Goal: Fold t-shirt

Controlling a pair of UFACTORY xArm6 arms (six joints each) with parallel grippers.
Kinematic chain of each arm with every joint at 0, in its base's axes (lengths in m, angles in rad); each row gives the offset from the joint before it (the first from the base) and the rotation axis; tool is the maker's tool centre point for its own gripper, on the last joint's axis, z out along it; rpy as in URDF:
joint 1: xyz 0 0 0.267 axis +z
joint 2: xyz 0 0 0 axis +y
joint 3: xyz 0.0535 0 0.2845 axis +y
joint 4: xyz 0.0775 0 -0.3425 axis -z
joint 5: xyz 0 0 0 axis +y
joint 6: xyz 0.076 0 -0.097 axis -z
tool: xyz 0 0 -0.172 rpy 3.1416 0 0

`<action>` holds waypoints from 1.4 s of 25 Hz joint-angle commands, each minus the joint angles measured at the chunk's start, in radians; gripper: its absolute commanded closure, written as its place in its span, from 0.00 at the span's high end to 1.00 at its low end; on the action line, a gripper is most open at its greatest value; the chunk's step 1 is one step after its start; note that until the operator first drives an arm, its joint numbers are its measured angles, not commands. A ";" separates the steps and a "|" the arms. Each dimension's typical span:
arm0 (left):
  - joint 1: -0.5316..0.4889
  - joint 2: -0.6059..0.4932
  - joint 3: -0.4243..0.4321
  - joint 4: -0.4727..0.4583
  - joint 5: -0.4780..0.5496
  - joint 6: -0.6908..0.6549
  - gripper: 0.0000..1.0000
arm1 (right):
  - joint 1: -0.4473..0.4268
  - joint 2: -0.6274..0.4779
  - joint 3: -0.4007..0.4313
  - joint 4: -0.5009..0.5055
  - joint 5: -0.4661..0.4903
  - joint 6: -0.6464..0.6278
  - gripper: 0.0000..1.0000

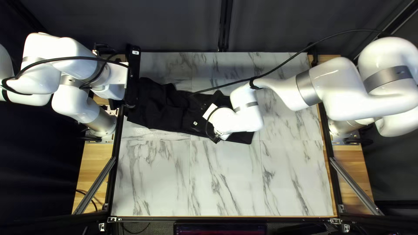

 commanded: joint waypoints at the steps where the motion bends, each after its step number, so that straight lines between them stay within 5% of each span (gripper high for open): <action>1: 0.000 0.000 0.000 0.000 0.000 0.000 1.00 | -0.008 -0.007 0.019 0.008 -0.013 0.004 1.00; 4: 0.000 0.000 0.000 0.000 0.000 0.000 1.00 | -0.012 -0.003 0.023 0.015 -0.023 0.005 1.00; 8: 0.000 0.000 0.000 0.000 0.000 0.000 1.00 | -0.013 0.004 0.008 0.028 -0.015 0.002 0.83; 9: 0.000 0.000 0.000 0.000 0.000 0.000 1.00 | -0.013 0.006 0.004 0.030 -0.013 0.001 0.71; 11: 0.000 0.000 0.000 0.000 0.000 0.000 1.00 | -0.013 0.010 -0.003 0.034 -0.010 -0.002 0.27; 12: 0.000 0.000 0.000 0.000 0.000 0.000 1.00 | -0.014 0.014 -0.007 0.036 -0.009 -0.004 0.27; 13: 0.000 0.000 0.000 0.000 0.000 0.000 1.00 | -0.015 0.017 -0.011 0.038 -0.008 -0.005 0.04; 35: 0.000 0.000 0.000 0.000 0.000 0.000 1.00 | 0.008 -0.025 -0.060 0.030 0.080 0.020 0.00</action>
